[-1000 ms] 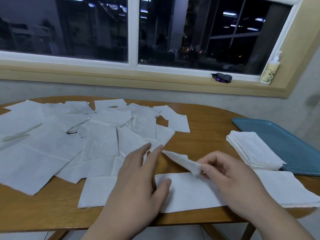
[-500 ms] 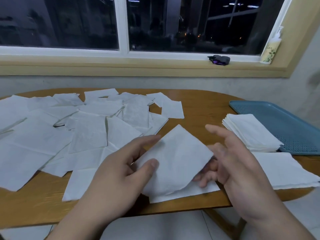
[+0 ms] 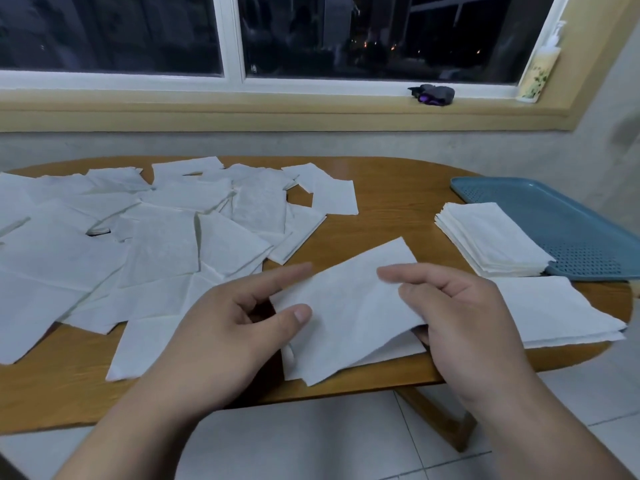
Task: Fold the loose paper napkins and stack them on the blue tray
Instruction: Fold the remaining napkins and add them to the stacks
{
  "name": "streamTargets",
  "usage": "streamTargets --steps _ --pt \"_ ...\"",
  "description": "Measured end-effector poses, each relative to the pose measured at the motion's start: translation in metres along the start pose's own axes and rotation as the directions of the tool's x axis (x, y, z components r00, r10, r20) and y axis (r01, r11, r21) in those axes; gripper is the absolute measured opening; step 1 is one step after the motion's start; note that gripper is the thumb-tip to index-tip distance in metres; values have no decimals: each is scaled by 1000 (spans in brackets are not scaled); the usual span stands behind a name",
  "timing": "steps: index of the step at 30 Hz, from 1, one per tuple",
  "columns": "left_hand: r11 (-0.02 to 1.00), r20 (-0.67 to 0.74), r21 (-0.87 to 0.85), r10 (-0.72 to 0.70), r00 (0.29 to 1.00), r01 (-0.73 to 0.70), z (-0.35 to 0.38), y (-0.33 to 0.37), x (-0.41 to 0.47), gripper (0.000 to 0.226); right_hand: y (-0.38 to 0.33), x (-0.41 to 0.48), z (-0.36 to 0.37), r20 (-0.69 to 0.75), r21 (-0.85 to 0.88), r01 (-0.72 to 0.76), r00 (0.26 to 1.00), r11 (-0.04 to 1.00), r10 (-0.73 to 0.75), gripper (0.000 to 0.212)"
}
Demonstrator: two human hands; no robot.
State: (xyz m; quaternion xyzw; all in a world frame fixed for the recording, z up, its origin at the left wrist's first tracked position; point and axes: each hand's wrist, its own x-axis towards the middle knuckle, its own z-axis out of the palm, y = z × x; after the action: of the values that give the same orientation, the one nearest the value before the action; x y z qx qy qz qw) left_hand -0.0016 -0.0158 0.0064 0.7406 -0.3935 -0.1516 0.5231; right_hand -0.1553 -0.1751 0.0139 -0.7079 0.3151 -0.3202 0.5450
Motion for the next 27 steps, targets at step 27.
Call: streamTargets --steps 27 --pt "793 44 599 105 993 -110 15 -15 7 39 20 5 -5 157 -691 199 980 695 -125 32"
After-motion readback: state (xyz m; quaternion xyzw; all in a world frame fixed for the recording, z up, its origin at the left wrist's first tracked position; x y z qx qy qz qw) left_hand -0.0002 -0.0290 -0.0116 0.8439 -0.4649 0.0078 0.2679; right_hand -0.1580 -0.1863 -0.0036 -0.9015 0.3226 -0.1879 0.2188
